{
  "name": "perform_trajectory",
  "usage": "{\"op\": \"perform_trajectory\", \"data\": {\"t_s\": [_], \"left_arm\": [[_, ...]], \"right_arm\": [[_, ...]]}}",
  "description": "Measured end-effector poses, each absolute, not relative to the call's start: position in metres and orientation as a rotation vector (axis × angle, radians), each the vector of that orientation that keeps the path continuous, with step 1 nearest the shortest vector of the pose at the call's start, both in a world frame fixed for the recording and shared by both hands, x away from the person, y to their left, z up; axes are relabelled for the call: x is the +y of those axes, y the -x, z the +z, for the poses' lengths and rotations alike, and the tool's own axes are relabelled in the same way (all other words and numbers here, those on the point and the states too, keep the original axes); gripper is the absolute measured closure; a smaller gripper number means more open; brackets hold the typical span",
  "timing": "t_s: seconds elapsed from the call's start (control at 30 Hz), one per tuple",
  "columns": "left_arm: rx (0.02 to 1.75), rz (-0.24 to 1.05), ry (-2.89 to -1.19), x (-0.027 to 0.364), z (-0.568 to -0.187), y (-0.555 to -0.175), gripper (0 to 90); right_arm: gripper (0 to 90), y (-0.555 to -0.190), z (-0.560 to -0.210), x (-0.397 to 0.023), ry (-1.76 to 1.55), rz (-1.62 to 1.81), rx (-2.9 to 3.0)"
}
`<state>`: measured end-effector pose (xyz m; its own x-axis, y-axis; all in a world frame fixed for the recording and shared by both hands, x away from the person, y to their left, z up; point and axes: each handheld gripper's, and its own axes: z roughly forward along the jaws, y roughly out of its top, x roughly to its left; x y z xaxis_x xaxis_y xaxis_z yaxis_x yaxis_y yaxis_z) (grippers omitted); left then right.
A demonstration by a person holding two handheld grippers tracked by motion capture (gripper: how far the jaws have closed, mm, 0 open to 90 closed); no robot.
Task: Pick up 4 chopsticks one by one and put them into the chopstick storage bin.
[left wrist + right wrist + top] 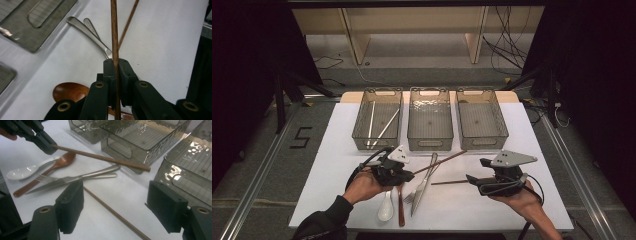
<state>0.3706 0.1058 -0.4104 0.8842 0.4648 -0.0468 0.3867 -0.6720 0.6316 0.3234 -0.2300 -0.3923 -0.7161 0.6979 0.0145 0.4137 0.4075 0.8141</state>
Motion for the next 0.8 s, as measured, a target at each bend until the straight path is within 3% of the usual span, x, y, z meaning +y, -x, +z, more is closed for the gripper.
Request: {"op": "perform_trajectory", "data": {"t_s": [0.3, 0.8], "left_arm": [[0.756, 0.182, -2.312, 0.122, -0.407, -0.381, 85.0], [0.86, 0.231, -2.246, 0.147, -0.4, -0.394, 85.0]], "right_arm": [[29.3, -0.323, -0.395, -0.231, -0.989, 1.228, 2.306], [29.0, -0.324, -0.396, -0.231, -1.001, 1.232, 2.31]]}}
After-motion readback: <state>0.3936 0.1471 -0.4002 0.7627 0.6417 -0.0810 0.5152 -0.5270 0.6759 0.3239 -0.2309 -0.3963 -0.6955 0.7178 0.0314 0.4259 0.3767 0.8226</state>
